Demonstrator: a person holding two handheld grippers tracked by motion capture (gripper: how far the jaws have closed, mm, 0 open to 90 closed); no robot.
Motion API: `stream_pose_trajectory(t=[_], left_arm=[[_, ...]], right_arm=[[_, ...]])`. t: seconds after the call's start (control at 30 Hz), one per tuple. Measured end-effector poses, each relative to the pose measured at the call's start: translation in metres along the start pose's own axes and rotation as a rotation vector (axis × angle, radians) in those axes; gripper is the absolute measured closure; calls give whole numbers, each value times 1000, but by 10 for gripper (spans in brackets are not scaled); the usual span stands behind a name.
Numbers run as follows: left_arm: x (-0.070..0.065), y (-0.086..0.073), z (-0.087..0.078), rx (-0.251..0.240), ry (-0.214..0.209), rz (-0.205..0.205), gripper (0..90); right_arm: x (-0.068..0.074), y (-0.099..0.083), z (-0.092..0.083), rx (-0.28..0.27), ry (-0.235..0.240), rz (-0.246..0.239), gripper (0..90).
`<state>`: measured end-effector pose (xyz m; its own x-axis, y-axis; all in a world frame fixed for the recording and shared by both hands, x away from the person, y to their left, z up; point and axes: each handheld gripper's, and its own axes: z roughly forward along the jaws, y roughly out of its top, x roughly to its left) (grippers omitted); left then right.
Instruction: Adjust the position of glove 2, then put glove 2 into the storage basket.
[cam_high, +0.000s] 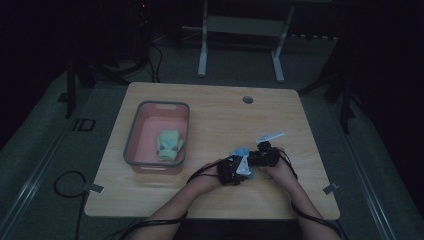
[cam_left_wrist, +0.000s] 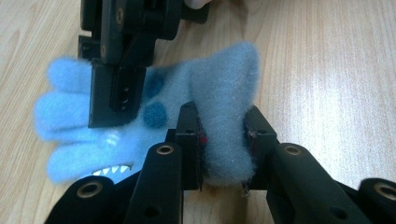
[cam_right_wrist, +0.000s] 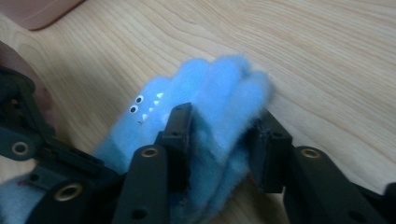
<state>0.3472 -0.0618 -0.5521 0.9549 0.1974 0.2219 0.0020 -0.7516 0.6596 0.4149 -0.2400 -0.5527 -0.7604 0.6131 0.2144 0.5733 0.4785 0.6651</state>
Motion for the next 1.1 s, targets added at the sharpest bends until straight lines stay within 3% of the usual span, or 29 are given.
stream_pose_trajectory(t=[0.1,0.23,0.43,1.1], left_arm=[[0,-1,-1,3,-3,-7,741],[2,-2,-4,3,-5,-32,746],[2,-1,-12,28,8,-24,750],[14,12,-56,33,47,12,752]], right_arm=[[2,2,3,10,22,10,714],[6,4,4,15,4,1,747],[11,11,-2,-11,6,1,766],[32,42,-22,-98,13,-4,779]])
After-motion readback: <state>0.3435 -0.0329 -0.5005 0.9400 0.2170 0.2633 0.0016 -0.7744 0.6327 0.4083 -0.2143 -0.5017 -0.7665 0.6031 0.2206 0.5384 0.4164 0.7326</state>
